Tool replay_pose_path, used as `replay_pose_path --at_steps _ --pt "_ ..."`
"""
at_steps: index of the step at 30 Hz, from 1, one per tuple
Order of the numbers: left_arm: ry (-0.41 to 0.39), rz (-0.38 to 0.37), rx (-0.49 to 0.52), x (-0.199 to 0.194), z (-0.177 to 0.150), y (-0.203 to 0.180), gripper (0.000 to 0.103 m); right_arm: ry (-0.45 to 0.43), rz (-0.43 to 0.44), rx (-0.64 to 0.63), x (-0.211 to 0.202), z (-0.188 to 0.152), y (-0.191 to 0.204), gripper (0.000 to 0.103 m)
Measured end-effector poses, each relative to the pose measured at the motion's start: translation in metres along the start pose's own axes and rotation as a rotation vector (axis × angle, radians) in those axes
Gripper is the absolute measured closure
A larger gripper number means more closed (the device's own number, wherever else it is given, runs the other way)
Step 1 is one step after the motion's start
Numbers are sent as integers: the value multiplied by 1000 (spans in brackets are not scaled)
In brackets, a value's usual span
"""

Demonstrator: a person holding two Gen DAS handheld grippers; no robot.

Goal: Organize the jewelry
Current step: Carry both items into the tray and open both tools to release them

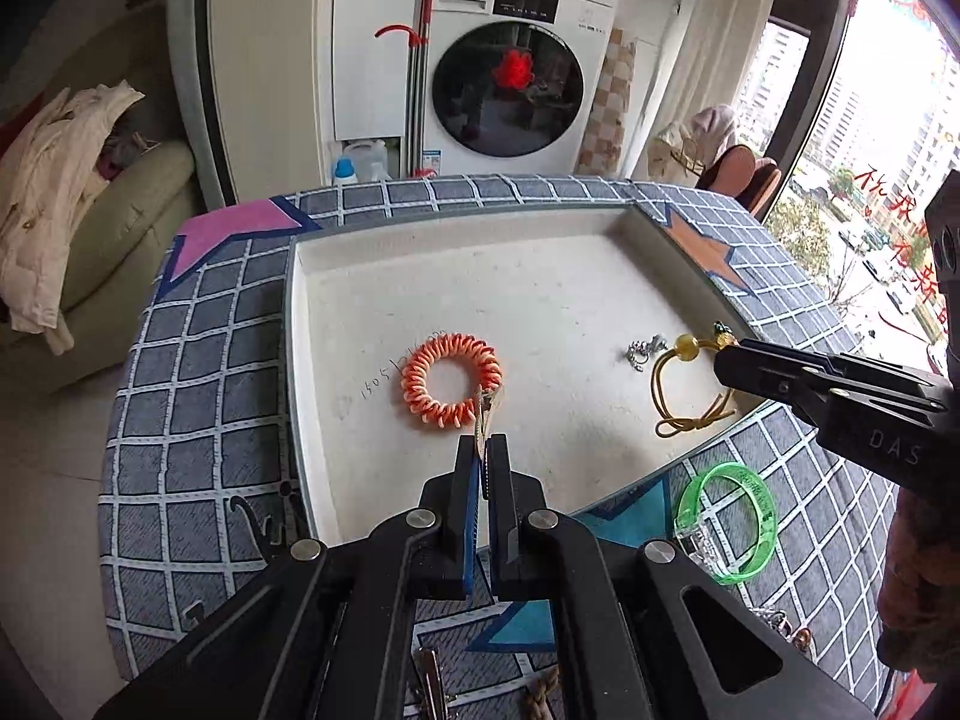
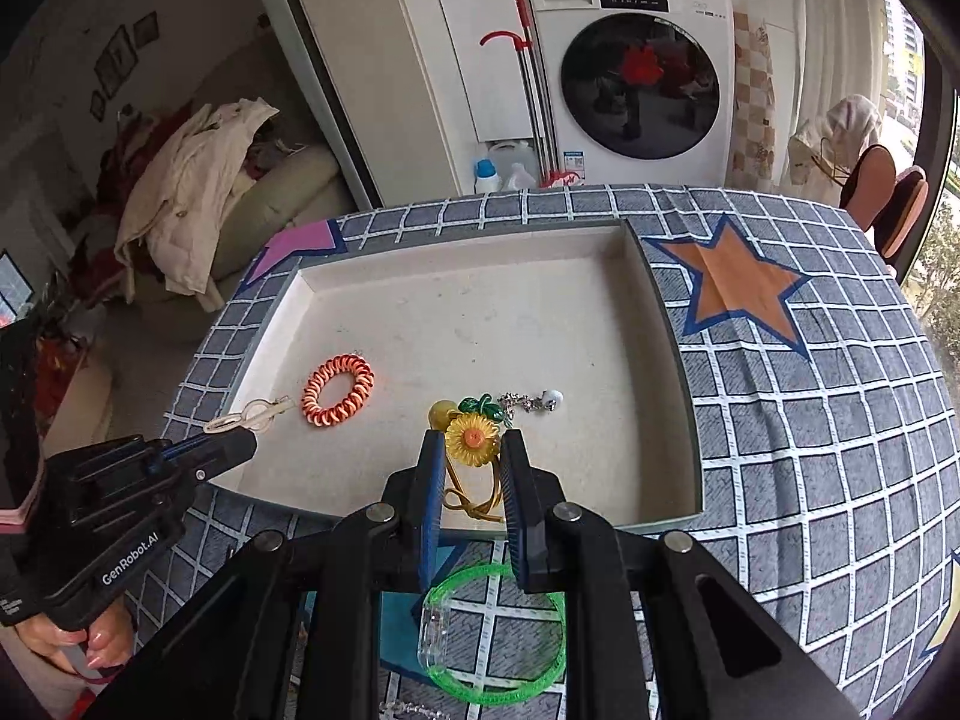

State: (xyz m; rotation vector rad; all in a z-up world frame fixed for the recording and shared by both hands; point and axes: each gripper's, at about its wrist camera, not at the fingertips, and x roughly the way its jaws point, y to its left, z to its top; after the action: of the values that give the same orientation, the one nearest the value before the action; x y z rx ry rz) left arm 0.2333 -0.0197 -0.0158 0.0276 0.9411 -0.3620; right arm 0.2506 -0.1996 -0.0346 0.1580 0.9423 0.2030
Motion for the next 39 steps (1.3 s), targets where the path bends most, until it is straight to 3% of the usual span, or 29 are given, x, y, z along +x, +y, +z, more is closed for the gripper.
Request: replay_pose_path --at_steps 8,15,23,26,27,28,39 --pt "68 40 12 37 1 -3 81 48 -46 49 36 -3 -18 83" --pt "48 117 10 51 5 -1 81 31 -122 74 45 -3 -36 83" --pt "5 201 37 55 8 -4 81 37 -185 9 47 -5 -30 81" --pt "-18 219 40 50 5 -5 80 34 -173 26 44 -4 -30 61" --pt "-26 222 43 49 4 -5 80 28 -167 36 42 -4 -30 48" --pt "-33 224 47 46 4 -6 80 19 -155 43 40 -3 -30 44" --pt "-70 179 27 28 8 -7 80 -58 -92 87 1 -7 -26 39"
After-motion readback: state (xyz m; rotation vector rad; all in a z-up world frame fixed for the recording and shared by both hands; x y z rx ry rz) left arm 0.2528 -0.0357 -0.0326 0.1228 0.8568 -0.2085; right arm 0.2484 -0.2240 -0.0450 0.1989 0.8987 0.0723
